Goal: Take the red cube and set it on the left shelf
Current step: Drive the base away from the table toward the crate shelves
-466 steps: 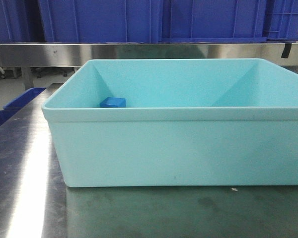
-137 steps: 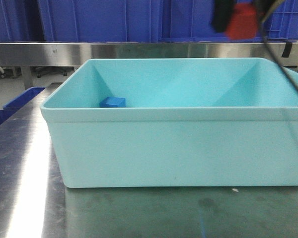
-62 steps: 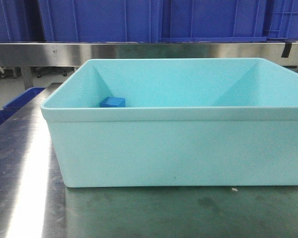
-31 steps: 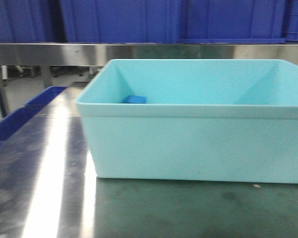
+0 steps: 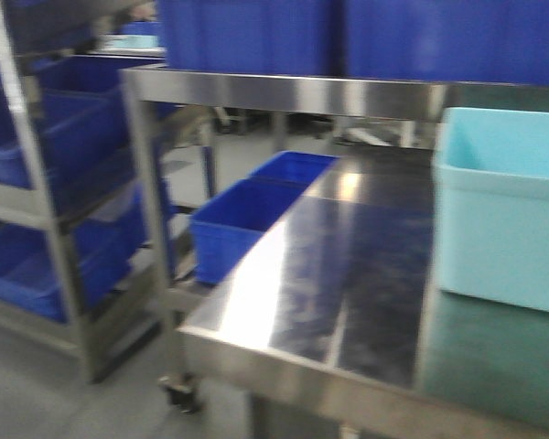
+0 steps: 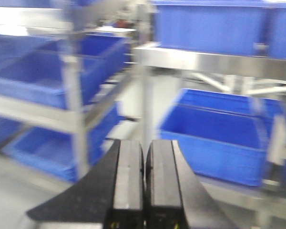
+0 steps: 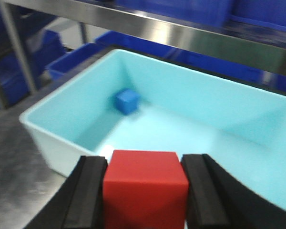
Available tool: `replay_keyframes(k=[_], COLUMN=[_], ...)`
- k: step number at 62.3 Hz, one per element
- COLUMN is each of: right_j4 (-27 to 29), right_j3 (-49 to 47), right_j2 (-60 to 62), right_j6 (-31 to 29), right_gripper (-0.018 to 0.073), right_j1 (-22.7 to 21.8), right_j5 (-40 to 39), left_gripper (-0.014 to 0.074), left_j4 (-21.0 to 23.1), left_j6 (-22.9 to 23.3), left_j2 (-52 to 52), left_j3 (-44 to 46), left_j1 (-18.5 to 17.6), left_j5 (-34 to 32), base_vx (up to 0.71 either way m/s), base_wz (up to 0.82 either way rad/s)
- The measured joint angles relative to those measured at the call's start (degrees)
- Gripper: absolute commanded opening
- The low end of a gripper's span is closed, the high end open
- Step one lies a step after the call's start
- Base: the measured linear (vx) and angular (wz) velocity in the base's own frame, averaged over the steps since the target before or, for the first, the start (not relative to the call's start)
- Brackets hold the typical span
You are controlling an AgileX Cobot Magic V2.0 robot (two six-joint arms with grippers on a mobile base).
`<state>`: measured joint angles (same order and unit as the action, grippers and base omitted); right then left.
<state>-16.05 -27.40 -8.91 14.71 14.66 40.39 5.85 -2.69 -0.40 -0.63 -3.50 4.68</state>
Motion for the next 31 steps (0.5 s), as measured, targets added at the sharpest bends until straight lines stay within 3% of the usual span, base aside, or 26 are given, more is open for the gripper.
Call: replay_keyframes(k=[31], right_j4=[0.0], right_j3=[0.0], right_j2=[0.0], right_j6=[0.0], right_gripper=[0.0053], right_j1=[0.0], right_j5=[0.1], left_gripper=[0.0102], left_j4=[0.0], left_j6=[0.0], left_j2=[0.0], left_j3=[0.0], left_j1=[0.0], left_j5=[0.0], base_vx=[-0.14], base_wz=[0.78])
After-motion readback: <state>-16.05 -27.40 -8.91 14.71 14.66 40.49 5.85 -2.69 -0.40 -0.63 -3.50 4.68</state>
